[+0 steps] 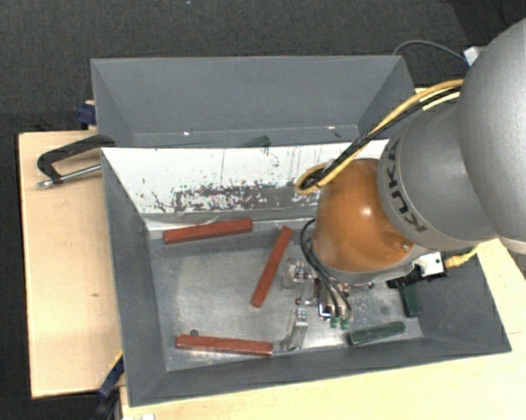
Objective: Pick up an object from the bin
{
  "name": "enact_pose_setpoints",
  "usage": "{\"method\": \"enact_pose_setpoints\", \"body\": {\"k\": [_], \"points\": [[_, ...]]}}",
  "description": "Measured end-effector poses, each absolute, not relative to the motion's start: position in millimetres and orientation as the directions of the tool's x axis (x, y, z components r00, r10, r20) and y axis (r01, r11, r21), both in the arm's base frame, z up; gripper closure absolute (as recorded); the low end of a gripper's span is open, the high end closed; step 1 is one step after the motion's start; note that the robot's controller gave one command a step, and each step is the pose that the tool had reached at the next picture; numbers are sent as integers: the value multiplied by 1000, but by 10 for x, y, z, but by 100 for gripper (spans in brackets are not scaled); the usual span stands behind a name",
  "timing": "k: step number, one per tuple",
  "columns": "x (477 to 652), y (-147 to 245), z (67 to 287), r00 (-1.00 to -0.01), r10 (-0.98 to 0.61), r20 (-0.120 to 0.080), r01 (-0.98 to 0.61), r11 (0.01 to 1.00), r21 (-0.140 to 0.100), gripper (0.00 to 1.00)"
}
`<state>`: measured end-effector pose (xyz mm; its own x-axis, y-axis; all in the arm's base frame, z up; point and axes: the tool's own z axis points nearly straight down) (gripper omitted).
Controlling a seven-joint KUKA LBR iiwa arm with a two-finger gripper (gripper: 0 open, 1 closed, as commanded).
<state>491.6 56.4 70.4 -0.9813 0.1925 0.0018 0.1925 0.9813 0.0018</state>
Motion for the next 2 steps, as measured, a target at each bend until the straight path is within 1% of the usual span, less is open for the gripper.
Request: {"method": "enact_pose_setpoints", "body": {"k": [1, 2], "points": [[5450, 771, 857, -974, 226, -2, 226, 974, 1, 0], [5770, 942, 1088, -967, 256, -6, 256, 967, 4, 0]]}}
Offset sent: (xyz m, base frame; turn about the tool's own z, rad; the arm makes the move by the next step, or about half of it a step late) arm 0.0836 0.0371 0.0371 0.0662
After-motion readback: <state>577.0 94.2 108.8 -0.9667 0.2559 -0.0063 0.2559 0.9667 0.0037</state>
